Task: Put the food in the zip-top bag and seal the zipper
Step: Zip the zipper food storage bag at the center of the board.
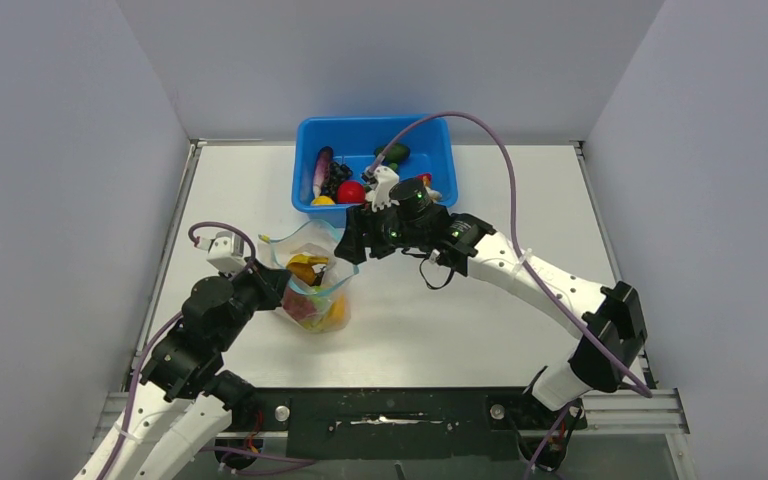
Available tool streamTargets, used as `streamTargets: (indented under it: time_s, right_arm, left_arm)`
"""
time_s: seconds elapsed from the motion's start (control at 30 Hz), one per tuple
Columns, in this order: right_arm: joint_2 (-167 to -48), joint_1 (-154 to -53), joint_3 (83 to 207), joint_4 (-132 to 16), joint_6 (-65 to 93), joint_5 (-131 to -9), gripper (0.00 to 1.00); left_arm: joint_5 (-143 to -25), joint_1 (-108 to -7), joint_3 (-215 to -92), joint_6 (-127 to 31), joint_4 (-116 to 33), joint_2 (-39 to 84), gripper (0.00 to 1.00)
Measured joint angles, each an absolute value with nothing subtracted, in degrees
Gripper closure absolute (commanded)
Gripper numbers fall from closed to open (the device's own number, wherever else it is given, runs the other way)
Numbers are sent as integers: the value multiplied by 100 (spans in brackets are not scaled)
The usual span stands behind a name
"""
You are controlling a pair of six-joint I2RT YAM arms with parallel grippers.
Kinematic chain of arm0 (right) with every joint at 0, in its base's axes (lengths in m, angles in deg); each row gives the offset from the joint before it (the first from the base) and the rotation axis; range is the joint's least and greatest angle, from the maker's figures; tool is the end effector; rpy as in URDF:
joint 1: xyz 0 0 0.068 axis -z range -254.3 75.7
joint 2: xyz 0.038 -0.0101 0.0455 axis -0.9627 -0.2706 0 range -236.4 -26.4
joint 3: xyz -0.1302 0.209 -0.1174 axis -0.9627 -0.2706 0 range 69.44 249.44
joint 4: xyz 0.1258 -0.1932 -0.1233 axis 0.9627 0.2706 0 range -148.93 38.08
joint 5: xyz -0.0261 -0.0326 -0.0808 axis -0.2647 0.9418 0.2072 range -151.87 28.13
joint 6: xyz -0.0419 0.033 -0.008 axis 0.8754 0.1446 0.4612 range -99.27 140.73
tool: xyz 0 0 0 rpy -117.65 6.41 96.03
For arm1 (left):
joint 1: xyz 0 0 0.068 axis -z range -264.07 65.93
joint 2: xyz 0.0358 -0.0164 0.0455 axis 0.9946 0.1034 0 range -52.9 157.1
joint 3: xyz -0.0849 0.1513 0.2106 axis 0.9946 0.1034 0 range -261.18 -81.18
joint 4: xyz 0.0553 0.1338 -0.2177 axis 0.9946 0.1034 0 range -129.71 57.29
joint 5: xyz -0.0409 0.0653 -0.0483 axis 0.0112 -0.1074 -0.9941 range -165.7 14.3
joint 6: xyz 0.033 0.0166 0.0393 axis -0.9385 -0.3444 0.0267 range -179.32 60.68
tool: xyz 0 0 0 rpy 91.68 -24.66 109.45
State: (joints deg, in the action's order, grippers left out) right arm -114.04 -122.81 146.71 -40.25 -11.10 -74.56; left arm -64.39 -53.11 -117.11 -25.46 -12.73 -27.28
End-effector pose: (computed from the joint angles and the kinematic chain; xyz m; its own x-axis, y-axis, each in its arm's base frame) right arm 0.2300 0.2718 0.3395 -0.7258 -0.0439 -0.6865 -0.5593 0.6187 0.5517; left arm 0.1036 -0.0539 0.2993 -0.3956 -0.3998 -0.8268 0.1478 0.8608 -0.4870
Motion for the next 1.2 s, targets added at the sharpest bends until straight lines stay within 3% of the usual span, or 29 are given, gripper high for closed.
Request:
streamTargets:
  time_s: [0.2, 0.4, 0.53, 0.67, 0.77, 1.0, 1.13, 1.2]
  right_arm:
    - [-11537, -12384, 14728, -3728, -946, -7386, 48]
    - [-11830, -12384, 15065, -3229, -573, -7375, 54]
    - [-11898, -12340, 15211, -3063, -380, -7421, 67]
    - [-11907, -12307, 15237, -2976, -199, -7609, 98]
    - [-11981, -12288, 15504, -2593, 44, -7552, 100]
    - [-11782, -11897, 15681, -1981, 568, -7556, 100]
    - [-11531, -11674, 15618, -1651, 861, -7559, 100]
    - [-11376, -11621, 15530, -1533, 992, -7559, 100]
  left_arm:
    - [-6511, -5311, -11711, -2497, -1363, -2603, 100]
    - [-6675, -5311, -11711, -2316, -1500, -2481, 100]
    - [-6796, -5311, -11711, -2141, -1653, -2457, 100]
    - [-6907, -5311, -11711, -1940, -1730, -2463, 100]
    - [-6977, -5311, -11711, -1877, -1797, -2474, 100]
    - [-7556, -5311, -11455, -2589, -2374, -2680, 63]
    - [-8262, -5311, -11114, -3907, -2606, -3062, 50]
    - [-8581, -5311, -11055, -4508, -2619, -3165, 49]
